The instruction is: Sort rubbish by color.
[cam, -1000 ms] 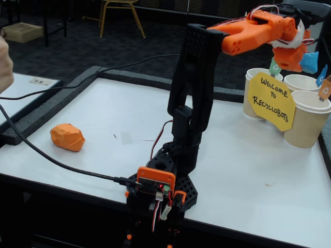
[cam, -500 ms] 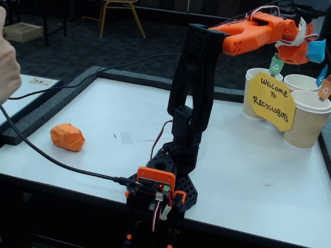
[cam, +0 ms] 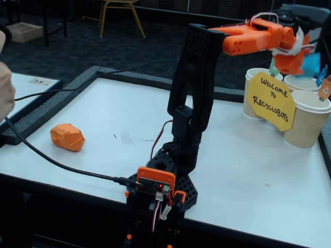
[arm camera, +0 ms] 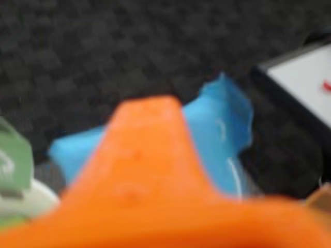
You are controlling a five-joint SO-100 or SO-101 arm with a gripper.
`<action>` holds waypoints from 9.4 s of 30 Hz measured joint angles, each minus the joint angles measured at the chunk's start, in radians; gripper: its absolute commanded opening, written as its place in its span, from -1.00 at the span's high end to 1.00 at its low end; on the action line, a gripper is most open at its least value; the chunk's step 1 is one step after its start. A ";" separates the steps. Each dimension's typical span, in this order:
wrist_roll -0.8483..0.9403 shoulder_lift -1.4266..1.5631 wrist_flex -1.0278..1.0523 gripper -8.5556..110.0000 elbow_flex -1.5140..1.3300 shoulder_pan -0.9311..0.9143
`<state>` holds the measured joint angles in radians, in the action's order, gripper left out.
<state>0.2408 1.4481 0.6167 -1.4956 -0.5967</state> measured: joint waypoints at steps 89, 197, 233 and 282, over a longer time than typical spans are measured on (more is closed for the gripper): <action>0.566 0.397 0.816 0.85 -0.494 2.066; 0.480 0.638 0.804 0.86 -0.479 1.683; 0.152 1.841 0.712 0.86 -0.807 0.422; 0.081 0.256 0.489 0.84 0.061 -0.170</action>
<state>0.3221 1.7043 1.1060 -1.4343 -0.7670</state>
